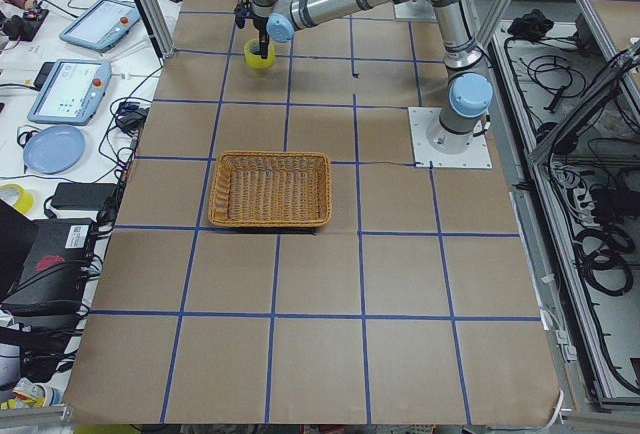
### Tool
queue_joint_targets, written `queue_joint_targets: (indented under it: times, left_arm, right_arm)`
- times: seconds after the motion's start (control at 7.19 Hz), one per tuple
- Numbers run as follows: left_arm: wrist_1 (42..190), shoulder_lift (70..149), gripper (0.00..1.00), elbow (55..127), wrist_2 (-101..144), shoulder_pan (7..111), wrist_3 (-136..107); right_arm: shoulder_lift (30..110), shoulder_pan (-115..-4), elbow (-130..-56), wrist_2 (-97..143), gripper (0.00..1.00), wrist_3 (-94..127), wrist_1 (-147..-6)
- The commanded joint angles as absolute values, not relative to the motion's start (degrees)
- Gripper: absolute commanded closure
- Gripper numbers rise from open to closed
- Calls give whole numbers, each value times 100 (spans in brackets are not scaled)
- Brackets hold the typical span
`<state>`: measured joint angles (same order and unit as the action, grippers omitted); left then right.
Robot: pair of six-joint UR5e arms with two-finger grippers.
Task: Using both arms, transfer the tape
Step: 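Grasp the tape roll with the left gripper while the right arm returns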
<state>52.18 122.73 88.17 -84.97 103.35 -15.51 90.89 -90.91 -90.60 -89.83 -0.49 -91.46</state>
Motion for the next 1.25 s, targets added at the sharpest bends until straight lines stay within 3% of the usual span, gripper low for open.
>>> queue_joint_targets:
  times: [0.0,0.42,0.56,0.7,0.83,1.11]
  left_arm:
    - [4958,12576,0,8772,-8508,10336,-1529]
    - [4931,12972,0,8315,-8552,10336,-1494]
    - [5000,12981,19,8349,-8569,10336,-1512]
    - [5071,12981,65,8471,-8561,10336,-1494]
    - [5054,12955,100,8612,-8552,10336,-1407]
    - [5176,12815,100,8622,-8578,10336,-1345]
  right_arm:
    - [9088,-9097,-9053,-8982,0,-44,-9149]
    - [9097,-9097,-9053,-8983,0,-44,-9149]
    - [9097,-9097,-9053,-8991,0,-44,-9149]
    - [9097,-9097,-9053,-8983,0,-53,-9149]
    - [9097,-9097,-9053,-8982,0,-44,-9149]
    - [9097,-9097,-9044,-8991,0,-53,-9141]
